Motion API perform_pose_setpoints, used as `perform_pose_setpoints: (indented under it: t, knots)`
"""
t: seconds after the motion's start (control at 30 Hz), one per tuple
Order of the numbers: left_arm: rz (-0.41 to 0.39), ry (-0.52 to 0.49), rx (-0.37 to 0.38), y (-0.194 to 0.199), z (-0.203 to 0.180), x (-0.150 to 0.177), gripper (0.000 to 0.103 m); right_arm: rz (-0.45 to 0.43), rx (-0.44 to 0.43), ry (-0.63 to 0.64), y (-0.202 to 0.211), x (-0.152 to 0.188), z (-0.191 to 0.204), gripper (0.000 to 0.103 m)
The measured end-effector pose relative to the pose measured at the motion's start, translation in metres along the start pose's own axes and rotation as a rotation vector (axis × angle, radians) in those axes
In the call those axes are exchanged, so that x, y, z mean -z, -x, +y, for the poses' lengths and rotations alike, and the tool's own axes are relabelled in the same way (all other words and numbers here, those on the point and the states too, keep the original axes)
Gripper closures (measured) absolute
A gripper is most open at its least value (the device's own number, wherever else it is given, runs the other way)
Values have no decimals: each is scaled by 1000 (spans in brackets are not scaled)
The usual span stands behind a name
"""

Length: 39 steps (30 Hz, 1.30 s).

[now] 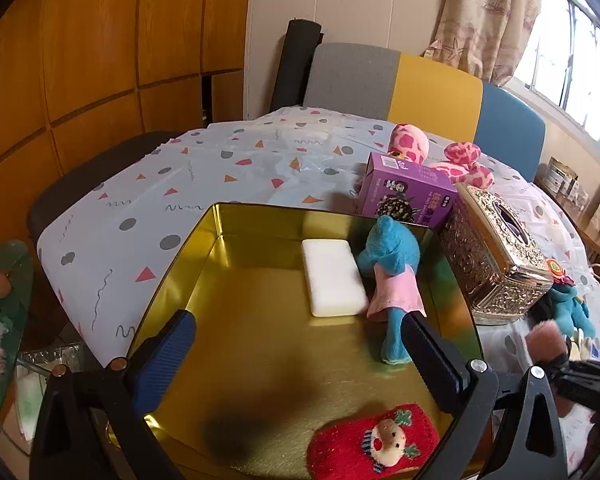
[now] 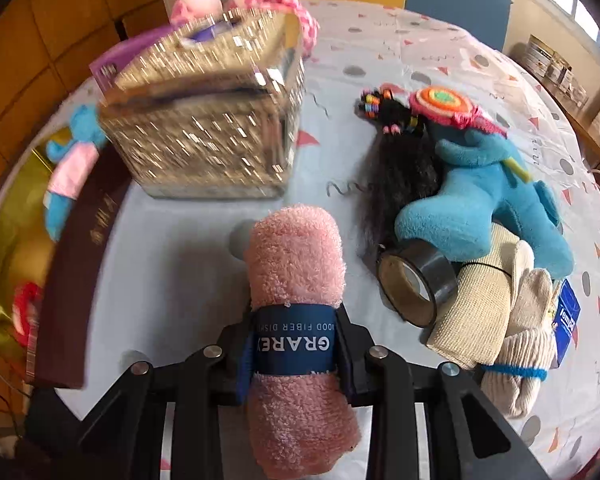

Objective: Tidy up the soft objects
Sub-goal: 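Carry the pink towel into the gold tray and open the right gripper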

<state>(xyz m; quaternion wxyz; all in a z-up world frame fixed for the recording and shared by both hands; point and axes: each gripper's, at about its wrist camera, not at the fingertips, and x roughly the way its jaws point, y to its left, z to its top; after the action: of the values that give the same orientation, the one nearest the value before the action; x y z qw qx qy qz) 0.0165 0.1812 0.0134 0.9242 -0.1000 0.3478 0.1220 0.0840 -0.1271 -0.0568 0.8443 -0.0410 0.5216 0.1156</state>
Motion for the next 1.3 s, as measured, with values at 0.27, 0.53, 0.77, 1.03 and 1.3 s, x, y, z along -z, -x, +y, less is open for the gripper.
perform_pose_setpoints:
  t: [0.27,0.53,0.77,1.03,1.3]
  knots:
    - [-67,17,1,9,20,-7,0,-171,-250,42,65,-27,52,71]
    - [-76,53,-6,14,46,-10,0,-182,-395,287,63,-58,148,71]
    - [-125,92,24,19,65,-10,0,-22,-341,357,6,-56,183,66]
    - [-86,43,42,12,47,-3,0,-66,-354,286,15,-52,155,59]
    - [-98,-53,72,21,16,-1,0,-158,-322,188,47,-50,118,59]
